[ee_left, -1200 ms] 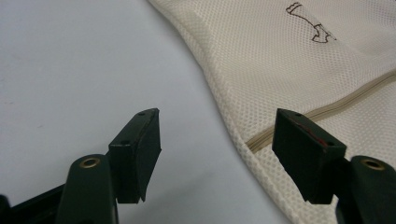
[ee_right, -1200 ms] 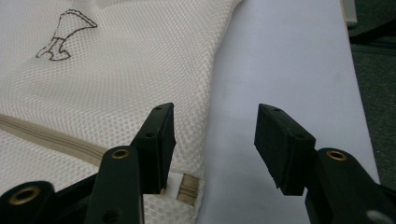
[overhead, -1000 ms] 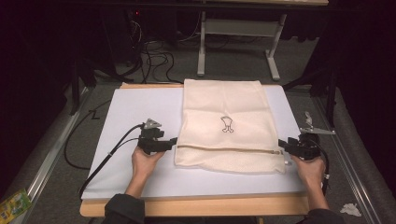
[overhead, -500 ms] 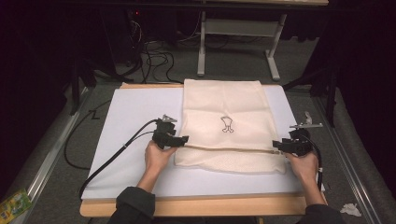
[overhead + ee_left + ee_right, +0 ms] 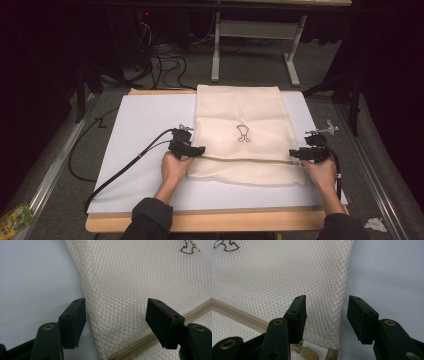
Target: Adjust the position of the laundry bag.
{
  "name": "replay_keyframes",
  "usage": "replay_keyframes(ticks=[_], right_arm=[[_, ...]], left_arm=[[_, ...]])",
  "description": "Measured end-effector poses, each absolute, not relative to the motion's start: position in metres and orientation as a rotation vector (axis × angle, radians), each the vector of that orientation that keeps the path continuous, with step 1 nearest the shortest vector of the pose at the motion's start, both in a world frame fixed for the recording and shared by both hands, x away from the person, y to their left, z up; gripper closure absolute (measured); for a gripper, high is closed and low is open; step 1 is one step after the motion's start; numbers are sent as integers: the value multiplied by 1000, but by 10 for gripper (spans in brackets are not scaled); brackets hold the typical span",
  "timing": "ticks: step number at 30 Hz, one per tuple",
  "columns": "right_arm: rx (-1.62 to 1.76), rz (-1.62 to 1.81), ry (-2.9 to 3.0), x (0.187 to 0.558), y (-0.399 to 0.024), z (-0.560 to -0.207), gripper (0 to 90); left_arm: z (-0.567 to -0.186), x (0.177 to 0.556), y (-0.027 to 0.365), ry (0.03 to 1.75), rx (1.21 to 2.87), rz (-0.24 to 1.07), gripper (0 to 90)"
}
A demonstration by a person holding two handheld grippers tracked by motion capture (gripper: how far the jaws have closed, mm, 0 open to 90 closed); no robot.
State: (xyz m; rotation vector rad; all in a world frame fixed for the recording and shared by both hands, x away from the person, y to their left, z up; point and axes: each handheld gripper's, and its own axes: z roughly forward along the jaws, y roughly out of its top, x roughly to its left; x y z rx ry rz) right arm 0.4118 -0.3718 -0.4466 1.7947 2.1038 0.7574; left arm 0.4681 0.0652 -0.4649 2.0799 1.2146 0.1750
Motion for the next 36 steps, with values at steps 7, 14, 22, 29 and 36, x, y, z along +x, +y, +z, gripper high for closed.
replay_keyframes(ticks=[7,14,22,29,36], right_arm=[[1808,739,2127,417,-370,-450,517],[1796,729,2165,420,-367,-452,693],[1753,756,2191,418,-370,-450,873],[1736,806,2179,414,-373,-447,883],[1713,830,2182,412,-372,-446,885]], left_arm=[[-468,471,62,1235,2071,156,341],[-465,472,60,1221,2115,171,539],[-459,470,63,1166,2111,203,847],[-452,467,66,1128,2085,241,870],[-447,466,71,1120,2077,247,869]])
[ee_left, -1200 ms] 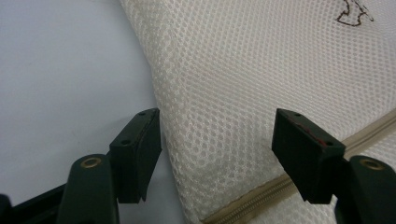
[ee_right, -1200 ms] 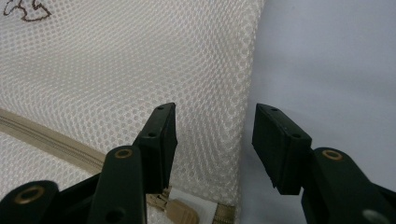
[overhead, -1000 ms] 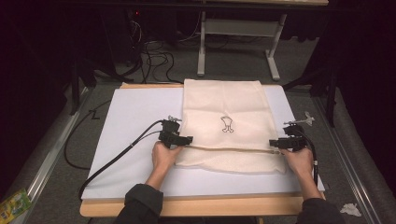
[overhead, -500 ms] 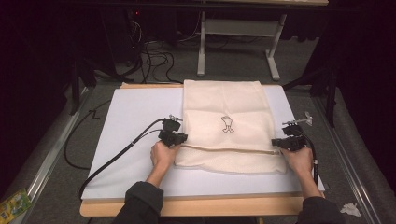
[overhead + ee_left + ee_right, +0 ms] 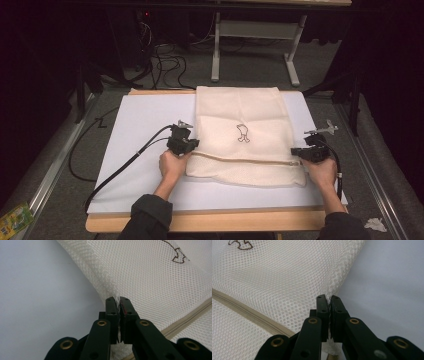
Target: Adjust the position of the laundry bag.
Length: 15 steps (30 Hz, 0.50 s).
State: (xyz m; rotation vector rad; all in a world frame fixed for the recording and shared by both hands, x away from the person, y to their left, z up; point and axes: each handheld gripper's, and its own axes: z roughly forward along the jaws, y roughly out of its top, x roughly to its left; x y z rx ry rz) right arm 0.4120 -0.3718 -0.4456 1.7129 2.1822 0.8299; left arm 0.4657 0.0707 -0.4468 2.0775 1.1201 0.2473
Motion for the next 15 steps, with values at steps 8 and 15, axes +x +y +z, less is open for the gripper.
replay_keyframes(ticks=[8,15], right_arm=[[1689,853,2187,410,-368,-445,886],[1665,870,2196,409,-363,-442,885]], left_arm=[[-444,464,76,1115,2069,257,870],[-440,460,84,1110,2066,276,869]])
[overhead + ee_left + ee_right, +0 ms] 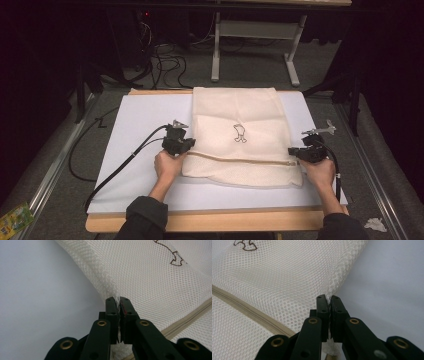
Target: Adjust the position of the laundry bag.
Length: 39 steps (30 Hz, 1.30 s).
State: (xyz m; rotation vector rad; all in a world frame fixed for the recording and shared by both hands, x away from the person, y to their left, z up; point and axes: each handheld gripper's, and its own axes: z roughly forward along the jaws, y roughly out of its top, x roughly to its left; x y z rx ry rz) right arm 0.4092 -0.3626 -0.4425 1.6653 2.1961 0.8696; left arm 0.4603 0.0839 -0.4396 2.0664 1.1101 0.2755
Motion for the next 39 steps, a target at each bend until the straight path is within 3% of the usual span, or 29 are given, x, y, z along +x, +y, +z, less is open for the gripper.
replay_keyframes(ticks=[39], right_arm=[[1552,997,2287,407,-314,-441,886]], left_arm=[[-435,440,144,1162,2041,344,867]])
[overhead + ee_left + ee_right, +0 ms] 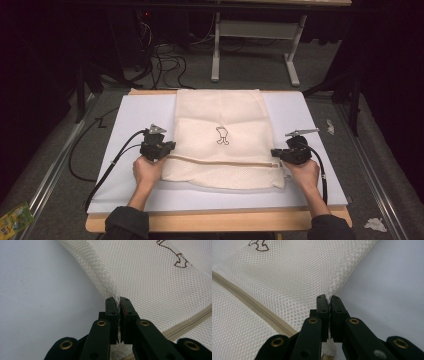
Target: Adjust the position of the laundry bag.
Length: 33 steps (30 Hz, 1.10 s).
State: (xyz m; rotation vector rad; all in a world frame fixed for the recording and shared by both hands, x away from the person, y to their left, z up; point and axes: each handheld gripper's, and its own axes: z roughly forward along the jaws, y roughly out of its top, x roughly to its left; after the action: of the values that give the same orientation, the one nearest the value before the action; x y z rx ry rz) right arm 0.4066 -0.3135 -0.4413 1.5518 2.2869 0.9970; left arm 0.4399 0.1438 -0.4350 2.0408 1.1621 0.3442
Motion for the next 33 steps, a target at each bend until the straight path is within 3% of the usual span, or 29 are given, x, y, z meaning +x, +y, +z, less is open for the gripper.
replay_keyframes(ticks=[33], right_arm=[[1531,1012,2313,402,-294,-453,875]], left_arm=[[-451,424,165,1190,2052,357,840]])
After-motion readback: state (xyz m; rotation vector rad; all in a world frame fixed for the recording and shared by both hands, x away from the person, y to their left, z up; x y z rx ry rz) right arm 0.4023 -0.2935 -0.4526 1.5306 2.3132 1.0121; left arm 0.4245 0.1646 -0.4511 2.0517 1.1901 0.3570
